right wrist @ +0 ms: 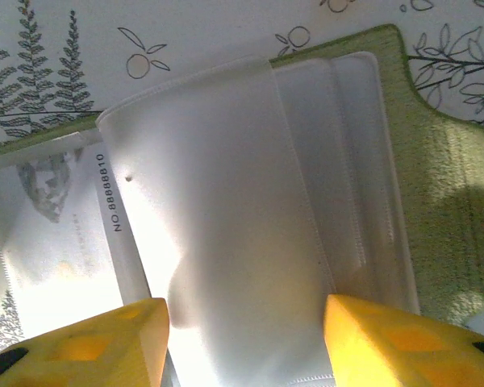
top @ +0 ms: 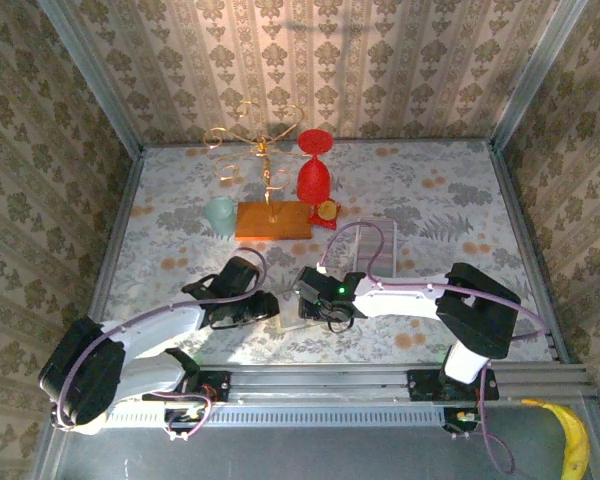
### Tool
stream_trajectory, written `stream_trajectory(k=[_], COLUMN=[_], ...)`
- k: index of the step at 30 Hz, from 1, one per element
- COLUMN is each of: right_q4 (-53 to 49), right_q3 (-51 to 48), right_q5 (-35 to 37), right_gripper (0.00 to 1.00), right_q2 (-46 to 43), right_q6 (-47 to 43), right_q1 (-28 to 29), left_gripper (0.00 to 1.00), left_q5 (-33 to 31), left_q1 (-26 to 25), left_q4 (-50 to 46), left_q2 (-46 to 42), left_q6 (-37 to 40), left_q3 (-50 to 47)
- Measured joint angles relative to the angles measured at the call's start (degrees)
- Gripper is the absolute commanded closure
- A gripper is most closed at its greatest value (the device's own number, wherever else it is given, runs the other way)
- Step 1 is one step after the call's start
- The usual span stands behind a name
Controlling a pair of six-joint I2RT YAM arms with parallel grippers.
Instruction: Put the credit cards into the card holder
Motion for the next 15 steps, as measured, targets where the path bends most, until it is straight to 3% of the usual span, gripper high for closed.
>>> stream_trajectory(k=[15], right_q4=[9.9], right_q3=[-0.3], right_q5=[-3.6], right_gripper=[0.48], right_q2=[0.1], right_q6=[2.0], right_q1=[0.7], left_gripper=[0.75], left_q5=[-0.8], left_q1=[-0.3], left_q4=[1.2], left_q2=[0.2], left_q6=[-0.2], left_q3=[-2.4])
